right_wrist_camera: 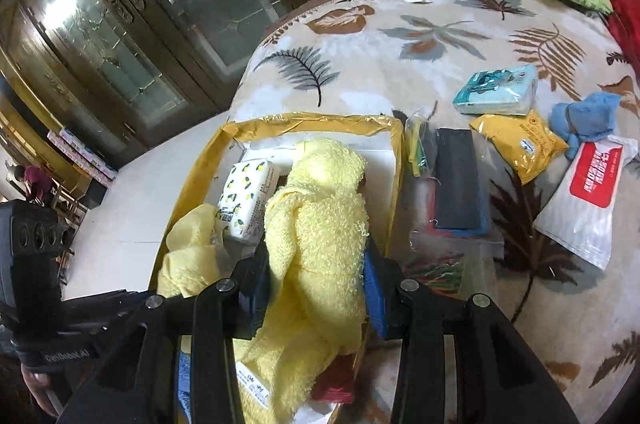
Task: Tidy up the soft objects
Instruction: 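Lower both yellow towels into the white box and open both grippers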
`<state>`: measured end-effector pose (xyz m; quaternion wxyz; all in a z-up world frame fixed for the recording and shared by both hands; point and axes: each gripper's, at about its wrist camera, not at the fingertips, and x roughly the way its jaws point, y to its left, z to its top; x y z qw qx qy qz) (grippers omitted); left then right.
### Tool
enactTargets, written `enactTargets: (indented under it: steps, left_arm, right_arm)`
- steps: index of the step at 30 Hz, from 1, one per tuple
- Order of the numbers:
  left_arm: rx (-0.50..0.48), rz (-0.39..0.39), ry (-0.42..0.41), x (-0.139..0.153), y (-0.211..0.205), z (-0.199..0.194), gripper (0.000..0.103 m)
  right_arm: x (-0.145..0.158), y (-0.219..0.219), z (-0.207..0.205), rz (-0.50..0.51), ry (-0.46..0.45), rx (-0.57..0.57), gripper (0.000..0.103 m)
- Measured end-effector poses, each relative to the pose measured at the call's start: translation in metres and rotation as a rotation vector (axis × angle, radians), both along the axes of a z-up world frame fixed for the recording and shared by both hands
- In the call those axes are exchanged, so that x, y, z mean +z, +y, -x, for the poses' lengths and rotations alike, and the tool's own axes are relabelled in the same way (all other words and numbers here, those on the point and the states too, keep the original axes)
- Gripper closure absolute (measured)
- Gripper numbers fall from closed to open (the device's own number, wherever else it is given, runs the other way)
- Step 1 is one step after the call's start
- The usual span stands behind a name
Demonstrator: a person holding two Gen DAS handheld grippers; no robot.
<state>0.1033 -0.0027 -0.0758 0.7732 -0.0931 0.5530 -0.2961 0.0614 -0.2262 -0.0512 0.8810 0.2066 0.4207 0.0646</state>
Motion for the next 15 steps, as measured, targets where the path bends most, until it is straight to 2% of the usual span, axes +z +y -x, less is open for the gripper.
enactTargets:
  steps: [4, 8, 11, 13, 15]
  left_arm:
    - [0.022, 0.061, 0.028, -0.005, 0.011, -0.004, 0.069]
    - [0.057, 0.129, 0.068, -0.007, 0.016, -0.004, 0.067]
    - [0.058, 0.129, 0.039, -0.002, 0.013, 0.002, 0.053]
    - [0.069, 0.144, -0.005, 0.005, 0.014, 0.008, 0.052]
    - [0.082, 0.151, -0.042, 0.012, 0.015, 0.011, 0.043]
  right_arm:
    - [-0.004, 0.009, -0.009, 0.069, 0.0, -0.001, 0.061]
    - [-0.007, 0.009, -0.014, 0.048, 0.006, -0.013, 0.057]
    - [-0.003, 0.005, -0.01, 0.012, -0.015, -0.009, 0.051]
    - [0.001, -0.001, -0.003, -0.032, -0.033, -0.01, 0.043]
    - [0.007, -0.007, 0.008, -0.062, -0.052, -0.022, 0.038]
